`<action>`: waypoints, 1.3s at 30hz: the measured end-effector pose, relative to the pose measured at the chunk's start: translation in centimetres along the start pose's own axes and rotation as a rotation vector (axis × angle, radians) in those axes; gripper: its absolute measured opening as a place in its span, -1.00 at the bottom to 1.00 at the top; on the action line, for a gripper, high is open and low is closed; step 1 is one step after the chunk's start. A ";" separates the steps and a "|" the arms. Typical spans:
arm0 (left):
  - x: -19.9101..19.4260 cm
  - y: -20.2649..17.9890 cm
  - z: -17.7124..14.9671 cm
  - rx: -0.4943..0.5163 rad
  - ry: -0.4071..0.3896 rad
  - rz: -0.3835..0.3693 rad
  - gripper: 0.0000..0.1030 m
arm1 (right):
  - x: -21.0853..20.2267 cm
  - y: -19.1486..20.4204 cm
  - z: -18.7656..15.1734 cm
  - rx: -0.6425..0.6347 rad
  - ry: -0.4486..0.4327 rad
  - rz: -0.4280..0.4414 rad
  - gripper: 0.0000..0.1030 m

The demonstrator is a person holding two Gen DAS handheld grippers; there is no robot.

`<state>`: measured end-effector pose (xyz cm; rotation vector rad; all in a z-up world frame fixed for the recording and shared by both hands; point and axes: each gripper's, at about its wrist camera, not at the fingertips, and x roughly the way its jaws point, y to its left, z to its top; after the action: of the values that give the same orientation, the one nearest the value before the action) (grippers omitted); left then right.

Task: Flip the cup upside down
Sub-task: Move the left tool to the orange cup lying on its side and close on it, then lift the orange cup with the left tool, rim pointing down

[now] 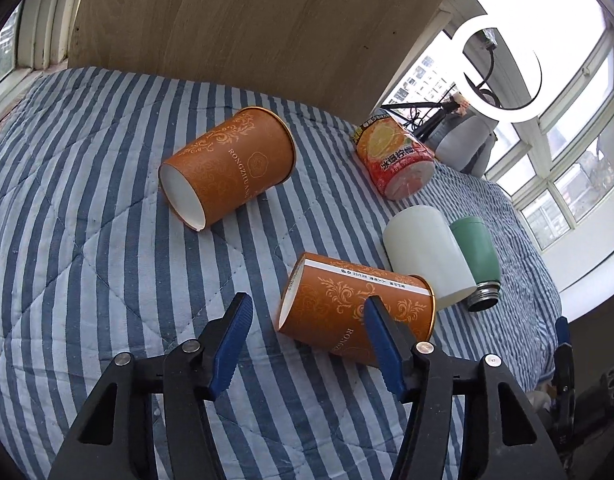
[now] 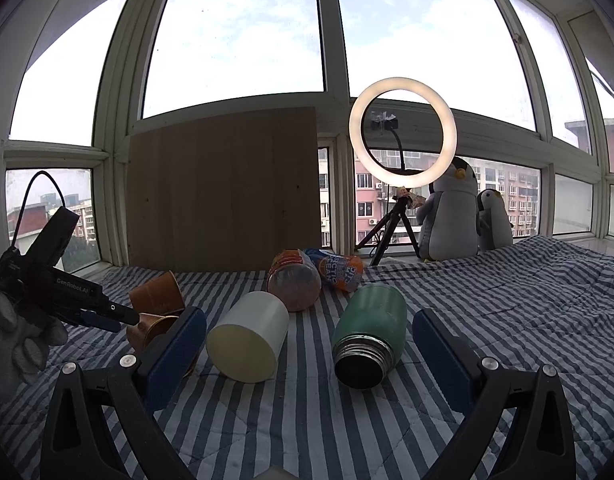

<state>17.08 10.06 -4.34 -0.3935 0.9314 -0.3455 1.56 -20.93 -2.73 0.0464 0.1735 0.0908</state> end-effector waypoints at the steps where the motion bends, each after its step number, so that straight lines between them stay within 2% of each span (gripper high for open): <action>1: 0.0 0.1 0.0 -0.011 -0.007 -0.014 0.09 | 0.0 0.0 0.0 0.001 0.000 0.000 0.98; 5: 0.5 0.1 0.0 -0.032 0.014 -0.097 0.05 | 0.0 0.0 0.0 0.001 -0.001 0.000 0.98; 7: 0.3 0.0 0.4 -0.001 -0.021 -0.067 0.05 | 0.0 0.0 0.0 0.001 0.000 0.000 0.98; 8: 0.2 0.4 0.7 -0.034 -0.031 -0.082 -0.02 | 0.0 0.0 0.0 0.001 0.000 0.000 0.98; 10: 0.4 1.0 0.8 -0.087 -0.001 -0.174 -0.08 | 0.0 0.0 0.0 0.002 -0.001 0.000 0.98; 13: 0.2 0.0 0.4 -0.006 0.021 -0.186 -0.08 | 0.0 -0.2 -0.1 0.008 0.000 0.003 0.98; 16: 0.0 -1.0 -0.4 0.022 0.042 -0.229 -0.08 | 0.1 -0.3 -0.1 0.008 0.004 0.010 0.98; 21: -0.6 -3.7 -3.3 0.124 0.071 -0.216 -0.08 | 0.3 -0.1 0.0 0.003 0.012 0.030 0.98; 25: -1.0 -5.3 -5.7 0.200 0.086 -0.183 -0.03 | 1.4 0.6 0.1 -0.032 0.077 0.087 0.98; 26: -1.3 -5.6 -6.2 0.225 0.084 -0.171 0.02 | 1.7 1.0 0.1 -0.047 0.101 0.104 0.98; 27: -1.6 -5.7 -6.8 0.256 0.076 -0.150 0.15 | 2.0 1.4 0.1 -0.063 0.123 0.118 0.98; 29: -2.7 -6.1 -7.6 0.340 0.039 -0.097 0.32 | 2.4 2.6 0.2 -0.127 0.152 0.148 0.98; 31: -4.1 -5.6 -8.1 0.379 -0.029 -0.033 0.43 | 2.6 4.4 0.3 -0.259 0.176 0.211 0.98; 34: -6.2 -3.8 -8.1 0.370 -0.110 -0.007 0.64 | 2.5 7.6 0.3 -0.502 0.193 0.259 0.98; 36: -6.9 -2.9 -8.1 0.362 -0.133 0.000 0.69 | 2.3 9.9 0.2 -0.630 0.204 0.293 0.98; 39: -7.3 -2.0 -8.3 0.381 -0.148 0.059 0.79 | 2.0 12.6 0.0 -0.785 0.217 0.330 0.98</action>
<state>6.03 10.09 -2.71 -0.0410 0.7112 -0.4238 2.46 -8.21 -2.37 -0.7218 0.3363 0.4884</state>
